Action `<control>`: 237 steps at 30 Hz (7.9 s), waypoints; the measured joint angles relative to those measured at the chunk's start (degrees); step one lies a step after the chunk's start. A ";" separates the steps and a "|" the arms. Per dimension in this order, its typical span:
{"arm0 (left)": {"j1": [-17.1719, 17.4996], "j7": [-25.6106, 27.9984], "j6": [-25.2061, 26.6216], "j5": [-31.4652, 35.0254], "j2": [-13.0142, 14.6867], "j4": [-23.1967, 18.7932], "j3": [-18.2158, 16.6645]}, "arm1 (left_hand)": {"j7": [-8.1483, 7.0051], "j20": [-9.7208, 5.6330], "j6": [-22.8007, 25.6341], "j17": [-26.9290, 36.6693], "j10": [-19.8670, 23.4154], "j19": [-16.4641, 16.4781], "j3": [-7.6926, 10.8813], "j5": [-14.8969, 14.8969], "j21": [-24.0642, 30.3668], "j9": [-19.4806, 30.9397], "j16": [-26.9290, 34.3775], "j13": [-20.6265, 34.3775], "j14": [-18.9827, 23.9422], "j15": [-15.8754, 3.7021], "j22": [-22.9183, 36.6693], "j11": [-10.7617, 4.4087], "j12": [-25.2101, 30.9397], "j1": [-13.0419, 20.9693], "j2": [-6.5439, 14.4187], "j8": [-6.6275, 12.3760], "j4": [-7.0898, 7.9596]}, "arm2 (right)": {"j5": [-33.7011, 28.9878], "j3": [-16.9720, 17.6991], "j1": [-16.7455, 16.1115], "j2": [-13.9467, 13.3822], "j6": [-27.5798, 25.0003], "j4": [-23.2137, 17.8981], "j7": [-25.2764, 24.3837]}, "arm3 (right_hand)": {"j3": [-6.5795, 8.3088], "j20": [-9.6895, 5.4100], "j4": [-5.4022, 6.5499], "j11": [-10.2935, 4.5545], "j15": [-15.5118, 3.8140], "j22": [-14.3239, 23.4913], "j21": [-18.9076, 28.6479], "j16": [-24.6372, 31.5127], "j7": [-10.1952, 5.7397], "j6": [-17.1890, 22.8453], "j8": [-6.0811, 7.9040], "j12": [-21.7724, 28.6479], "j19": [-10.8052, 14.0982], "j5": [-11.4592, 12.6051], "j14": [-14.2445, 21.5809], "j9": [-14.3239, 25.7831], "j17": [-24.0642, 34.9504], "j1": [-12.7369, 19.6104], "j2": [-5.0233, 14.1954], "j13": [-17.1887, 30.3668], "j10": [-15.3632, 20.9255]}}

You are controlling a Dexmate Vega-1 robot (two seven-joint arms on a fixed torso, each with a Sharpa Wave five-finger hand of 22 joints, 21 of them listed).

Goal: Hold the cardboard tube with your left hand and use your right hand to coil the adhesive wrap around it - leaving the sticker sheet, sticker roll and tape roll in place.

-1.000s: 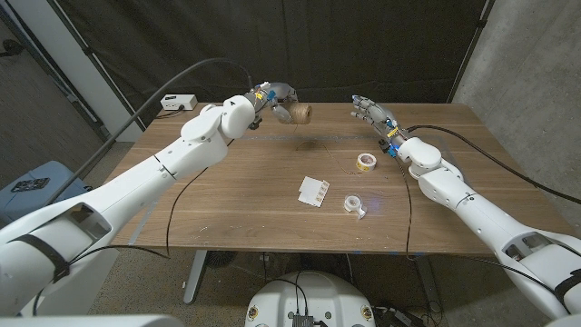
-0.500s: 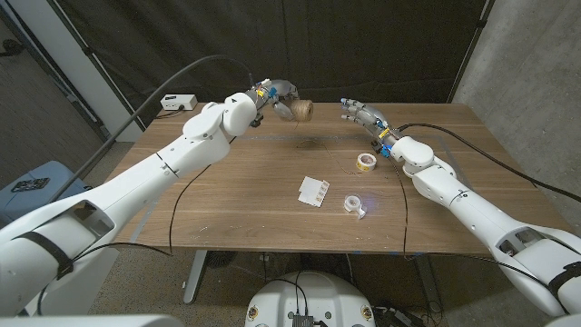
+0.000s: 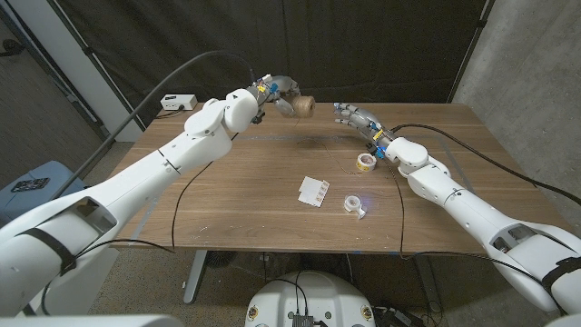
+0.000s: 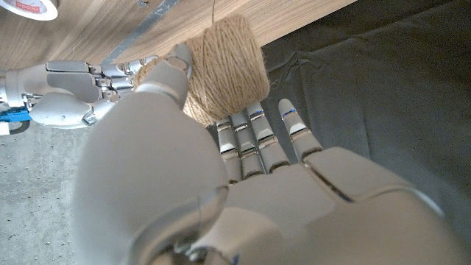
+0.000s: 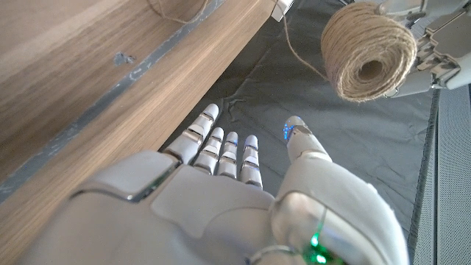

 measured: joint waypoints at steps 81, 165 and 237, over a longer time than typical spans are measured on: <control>-6.48 0.47 10.12 -7.11 -4.98 0.59 2.75 | 0.74 1.03 -0.71 1.13 0.73 -1.03 -0.34 0.91 0.00 0.00 0.02 0.00 -0.58 1.85 -0.01 0.74 -0.70 0.00 0.00 0.00 0.15 | -3.45 -6.19 10.60 11.48 9.83 24.42 8.36 | 1.18 -0.11 -0.24 -1.73 -0.20 0.00 0.00 0.00 -1.76 1.69 0.00 -0.50 2.54 0.16 2.65 0.29 0.13 8.67 -1.74 0.23 2.35; -8.88 6.00 17.62 -17.48 -6.34 -0.41 5.15 | 1.88 1.56 -0.80 0.86 1.10 -1.57 -0.65 2.35 0.00 0.00 0.41 0.00 -0.68 2.56 0.29 2.21 -1.28 0.00 0.00 0.01 0.16 | -5.23 -9.71 19.77 21.91 16.89 44.87 9.59 | -2.80 -0.22 1.19 -3.49 -0.15 0.04 0.39 1.84 -4.27 11.86 2.45 1.60 8.63 -1.56 10.01 0.74 0.69 13.19 -3.25 0.80 12.90; -11.39 9.53 18.04 -20.69 -8.58 6.25 5.98 | 2.36 1.63 -0.52 1.10 1.22 -1.85 -0.95 3.34 0.31 0.00 1.14 -0.03 -0.58 3.48 0.28 2.69 -1.43 0.00 0.00 0.01 0.00 | -17.15 -9.43 2.89 5.59 -3.46 -4.51 -10.03 | -5.53 -3.17 3.33 -5.80 -1.99 0.48 6.38 6.60 -5.33 41.55 6.04 4.37 28.96 -1.77 36.99 -0.14 0.53 18.10 0.88 -0.98 40.86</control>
